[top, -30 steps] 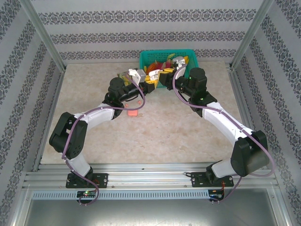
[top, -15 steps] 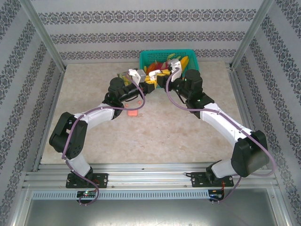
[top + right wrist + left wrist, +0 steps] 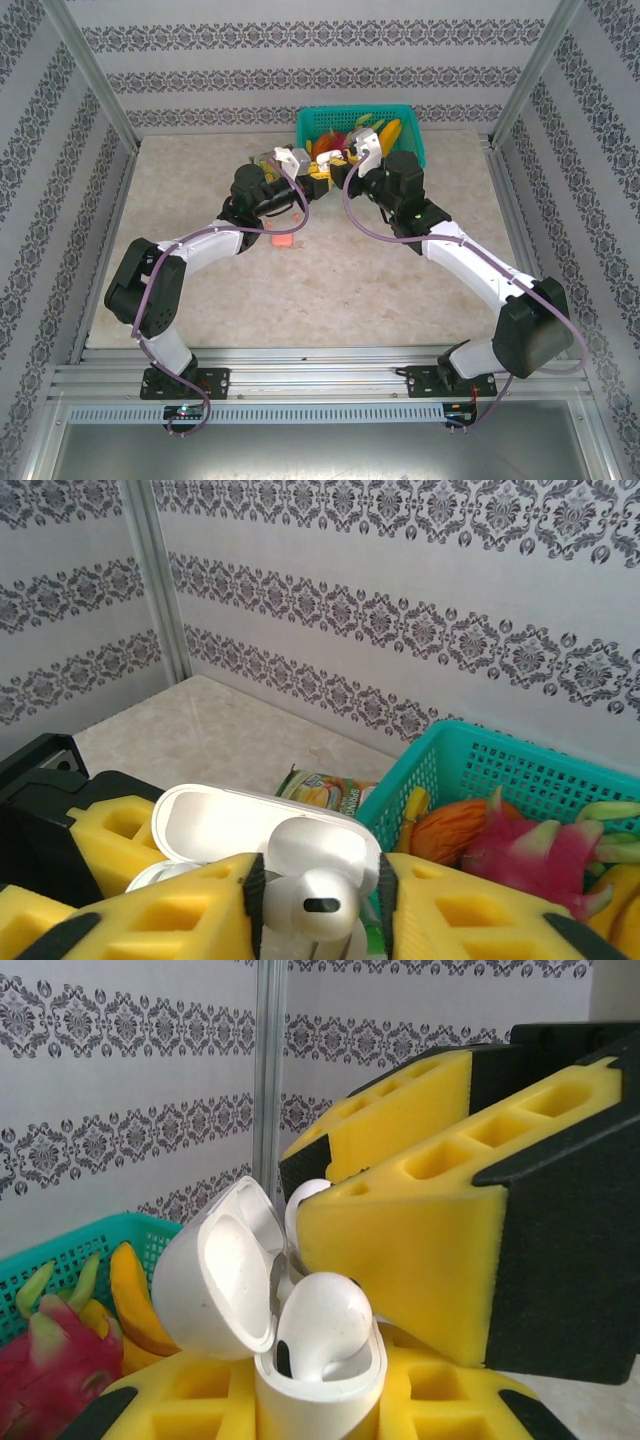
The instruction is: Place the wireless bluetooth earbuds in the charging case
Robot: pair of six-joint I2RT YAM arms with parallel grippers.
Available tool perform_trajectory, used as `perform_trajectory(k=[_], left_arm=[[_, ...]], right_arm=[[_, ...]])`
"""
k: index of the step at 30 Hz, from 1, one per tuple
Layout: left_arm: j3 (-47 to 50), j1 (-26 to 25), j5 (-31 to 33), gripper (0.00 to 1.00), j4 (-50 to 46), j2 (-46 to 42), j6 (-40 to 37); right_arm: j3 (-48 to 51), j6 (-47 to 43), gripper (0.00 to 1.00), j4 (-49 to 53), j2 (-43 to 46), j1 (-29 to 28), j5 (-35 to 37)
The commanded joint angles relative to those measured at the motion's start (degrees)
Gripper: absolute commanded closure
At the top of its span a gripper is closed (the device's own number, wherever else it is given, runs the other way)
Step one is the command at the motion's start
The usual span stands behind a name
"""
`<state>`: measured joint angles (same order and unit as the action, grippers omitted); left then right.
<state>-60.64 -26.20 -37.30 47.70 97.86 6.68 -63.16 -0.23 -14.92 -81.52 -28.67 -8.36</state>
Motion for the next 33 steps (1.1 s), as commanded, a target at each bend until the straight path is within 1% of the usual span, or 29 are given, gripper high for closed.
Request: perform_trajectory(k=[1, 4, 11, 24, 27, 33], left_arm=[[-0.5, -0.8, -1.1, 1.00, 3.1, -2.6, -0.1], [-0.3, -0.8, -1.1, 1.00, 3.1, -2.5, -0.1], [-0.2, -0.8, -1.0, 1.00, 3.2, -2.1, 0.1], [0.1, -0.8, -0.8, 1.00, 3.5, -1.5, 0.2], [0.0, -0.8, -0.8, 1.00, 3.5, -1.5, 0.2], [0.2, -0.8, -0.8, 1.00, 3.8, -1.1, 0.0]], right_arm=[[-1.1, -0.7, 0.56, 1.7, 0.8, -1.4, -0.8], [-1.1, -0.3, 0.52, 1.9, 1.4, -1.5, -0.8], [-1.4, 0.8, 0.47, 1.6, 2.2, -1.6, -1.7], [-1.9, 2.4, 0.43, 2.2, 4.1, -0.8, -0.9], [-1.1, 4.1, 0.43, 1.5, 4.9, 0.2, -1.1], [-1.2, 10.4, 0.42, 0.5, 7.0, 2.6, -3.3]])
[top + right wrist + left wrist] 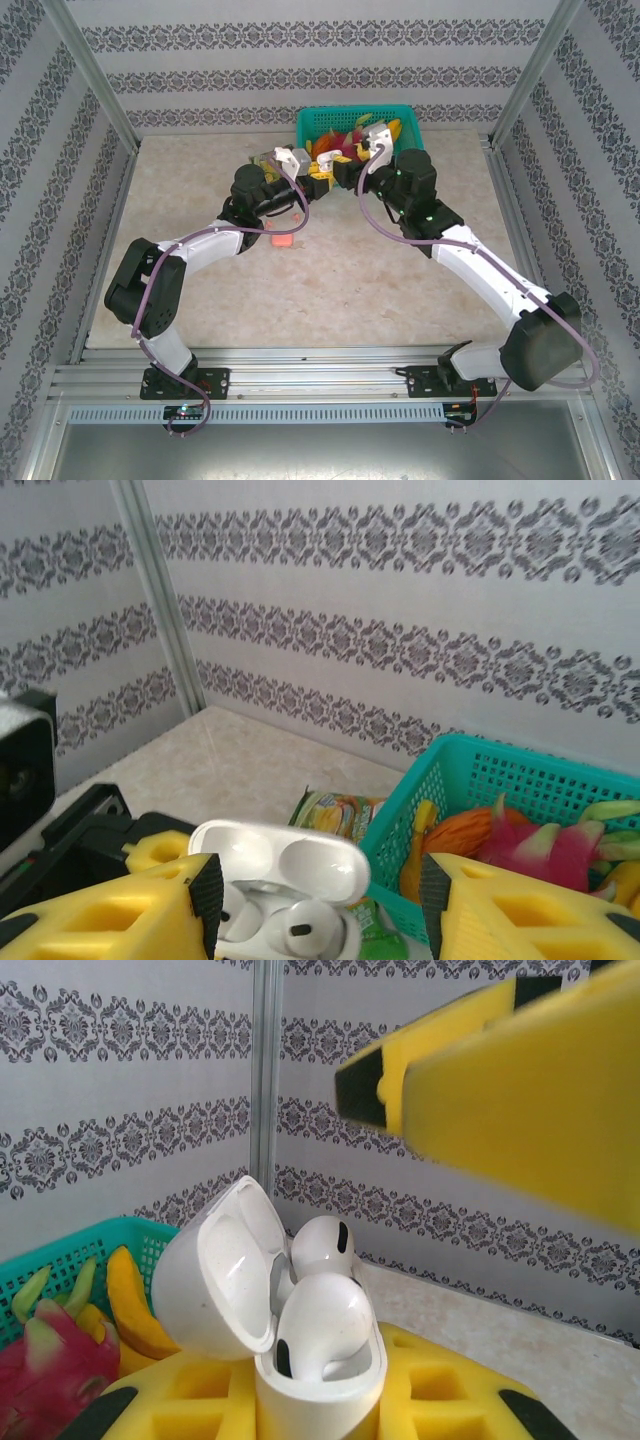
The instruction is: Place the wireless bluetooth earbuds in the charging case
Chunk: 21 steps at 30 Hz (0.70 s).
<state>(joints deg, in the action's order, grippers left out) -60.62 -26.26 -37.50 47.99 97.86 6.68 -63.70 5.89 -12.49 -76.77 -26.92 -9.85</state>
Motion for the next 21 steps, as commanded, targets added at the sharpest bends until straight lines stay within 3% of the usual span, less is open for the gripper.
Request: perform_trajectory(k=[1, 11, 21], left_arm=[[0.3, -0.7, -0.6, 1.00, 3.7, -1.0, -0.1], [2.7, -0.7, -0.9, 1.00, 5.9, -0.3, -1.1], [5.2, -0.6, -6.0, 1.00, 5.3, -0.4, -3.1]], right_arm=[[-1.2, 5.2, 0.42, -1.5, 2.5, 1.2, -2.0], [-9.6, 12.5, 0.41, 11.2, -0.5, 4.8, -1.4], [-37.4, 13.9, 0.45, 43.2, -18.2, 6.7, -5.9]])
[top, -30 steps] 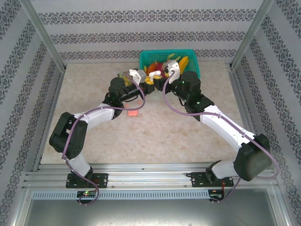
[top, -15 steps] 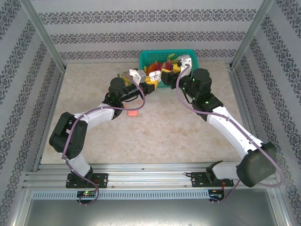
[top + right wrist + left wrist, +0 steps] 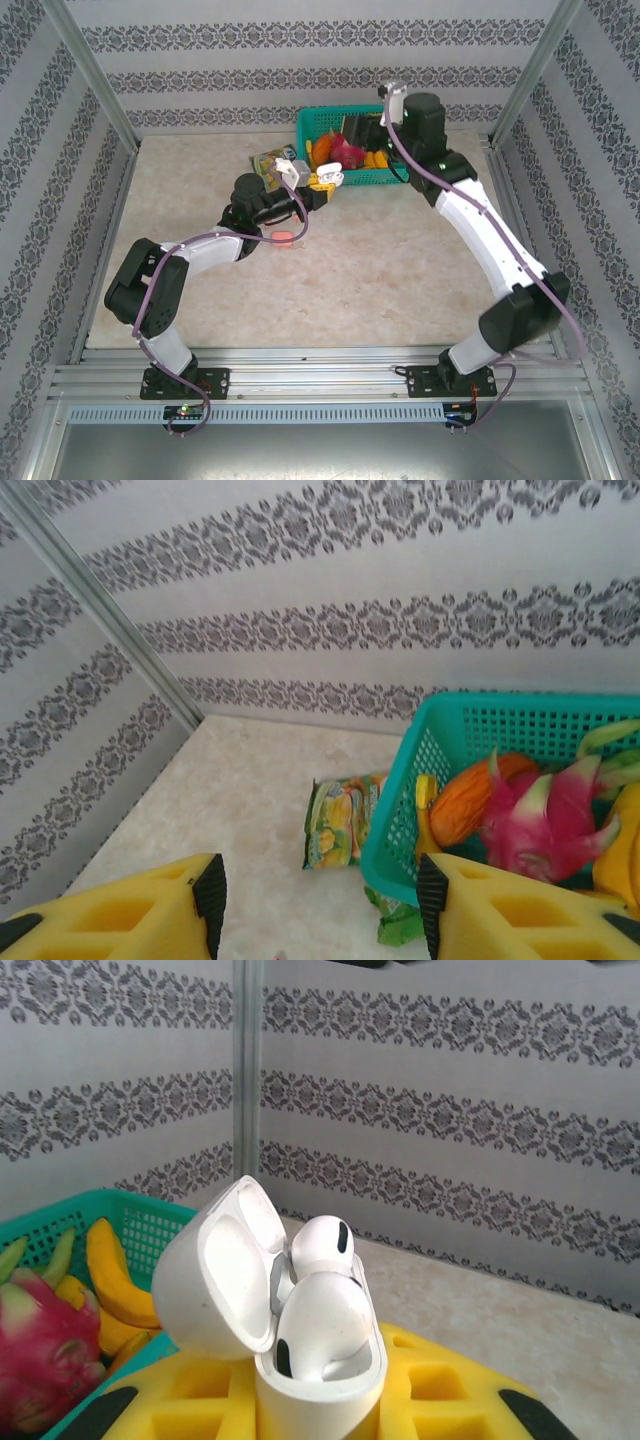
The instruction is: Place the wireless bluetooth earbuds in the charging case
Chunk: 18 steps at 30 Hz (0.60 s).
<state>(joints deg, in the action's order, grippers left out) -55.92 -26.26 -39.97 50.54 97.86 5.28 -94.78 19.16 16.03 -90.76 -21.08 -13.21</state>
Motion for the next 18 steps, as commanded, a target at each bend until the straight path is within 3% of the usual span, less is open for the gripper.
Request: perform_trajectory(k=[1, 9, 18], left_arm=[[0.7, -0.8, -4.3, 1.00, 2.4, -0.4, -2.0], [0.5, -0.7, -6.9, 1.00, 0.2, 0.3, -3.5], [-0.6, -0.7, -5.2, 1.00, -1.0, 1.5, -4.0]], right_arm=[[-9.6, 0.0, 0.45, 18.0, -6.6, 0.9, -3.4], [-24.8, -2.7, 0.50, 34.0, -20.0, 0.9, -6.1], [-20.5, -5.1, 0.54, 36.5, -20.2, -0.7, -6.0]])
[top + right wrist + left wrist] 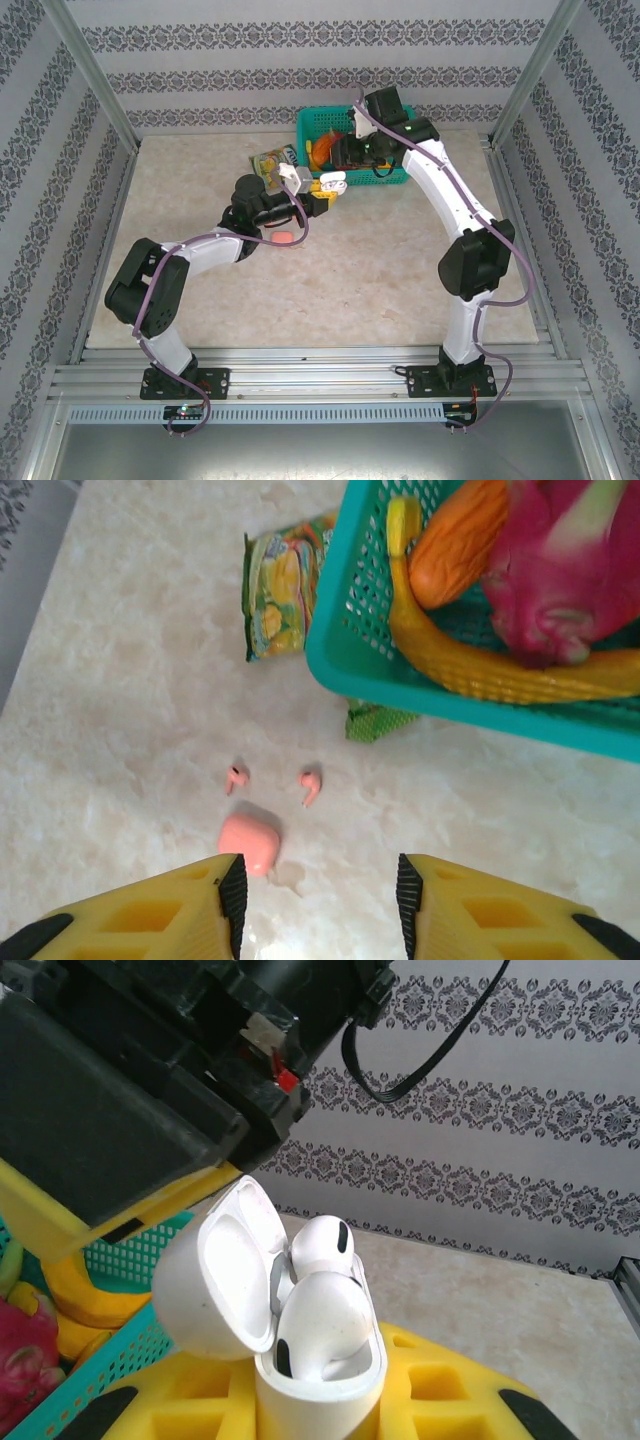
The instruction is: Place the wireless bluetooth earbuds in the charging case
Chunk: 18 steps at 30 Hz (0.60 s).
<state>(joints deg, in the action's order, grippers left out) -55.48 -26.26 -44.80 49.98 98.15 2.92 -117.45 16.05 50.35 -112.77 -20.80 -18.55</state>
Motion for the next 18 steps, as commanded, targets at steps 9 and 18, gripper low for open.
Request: perform_trajectory(k=[9, 18], left_arm=[[-2.9, -0.2, 1.7, 1.00, -1.3, 3.0, 0.8], [-4.9, 0.0, 1.3, 1.00, -2.2, 5.6, 6.1]], right_arm=[[14.5, -3.8, 0.56, 0.6, 10.7, -3.6, 2.4], [21.9, 4.2, 0.54, -5.7, 17.2, 0.6, 7.6]])
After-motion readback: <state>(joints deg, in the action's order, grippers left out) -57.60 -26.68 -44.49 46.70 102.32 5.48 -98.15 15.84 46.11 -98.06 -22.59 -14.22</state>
